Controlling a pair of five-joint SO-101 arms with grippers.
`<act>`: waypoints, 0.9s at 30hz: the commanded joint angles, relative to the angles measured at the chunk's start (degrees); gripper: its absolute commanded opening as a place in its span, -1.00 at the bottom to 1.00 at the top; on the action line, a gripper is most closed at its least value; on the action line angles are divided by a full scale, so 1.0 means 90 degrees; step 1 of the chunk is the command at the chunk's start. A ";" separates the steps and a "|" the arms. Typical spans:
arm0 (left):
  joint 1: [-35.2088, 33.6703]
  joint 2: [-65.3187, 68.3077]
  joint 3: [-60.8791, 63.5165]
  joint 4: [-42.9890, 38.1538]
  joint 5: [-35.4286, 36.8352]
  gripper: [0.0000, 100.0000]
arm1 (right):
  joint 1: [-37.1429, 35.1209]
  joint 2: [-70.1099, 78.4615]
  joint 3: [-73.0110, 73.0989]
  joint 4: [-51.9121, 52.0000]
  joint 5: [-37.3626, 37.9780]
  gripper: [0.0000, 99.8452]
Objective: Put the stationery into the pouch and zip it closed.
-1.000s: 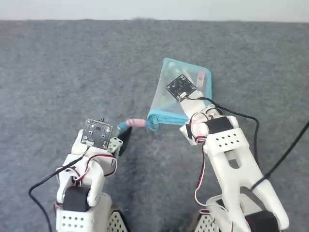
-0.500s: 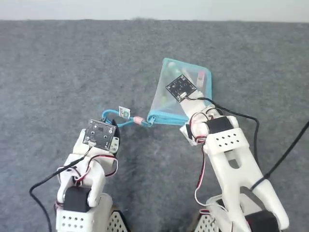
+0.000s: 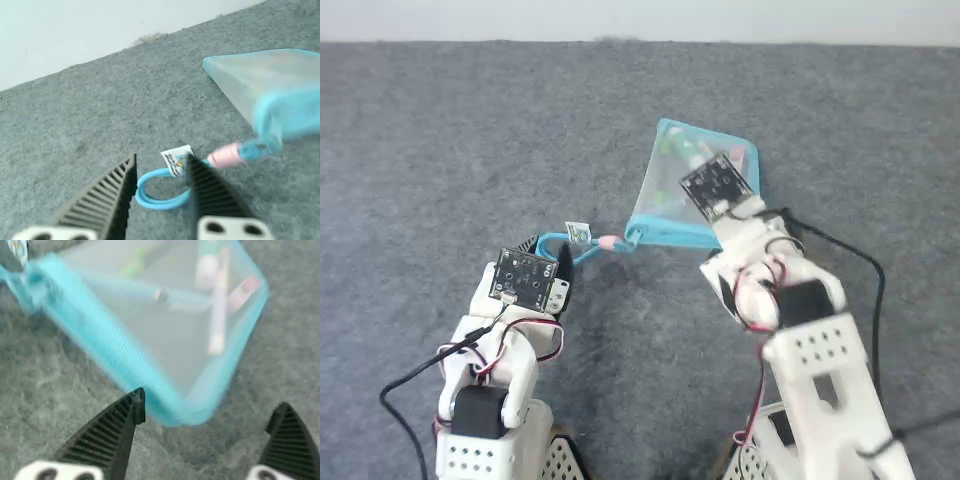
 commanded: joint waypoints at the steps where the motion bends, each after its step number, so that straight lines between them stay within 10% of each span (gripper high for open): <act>1: -0.0420 0.0039 -0.0054 -0.0195 -0.0059 -0.51 | -0.0083 -0.1158 0.0137 0.0181 -0.0098 -0.56; 9: -0.0479 0.0029 -0.0103 -0.0215 0.0537 -0.50 | -0.0044 -0.1988 0.0869 0.0171 -0.0039 -0.99; 27: -0.0459 0.0029 0.0679 -0.1661 0.1866 -0.51 | 0.0894 -0.4889 0.3507 0.0181 -0.0049 -0.98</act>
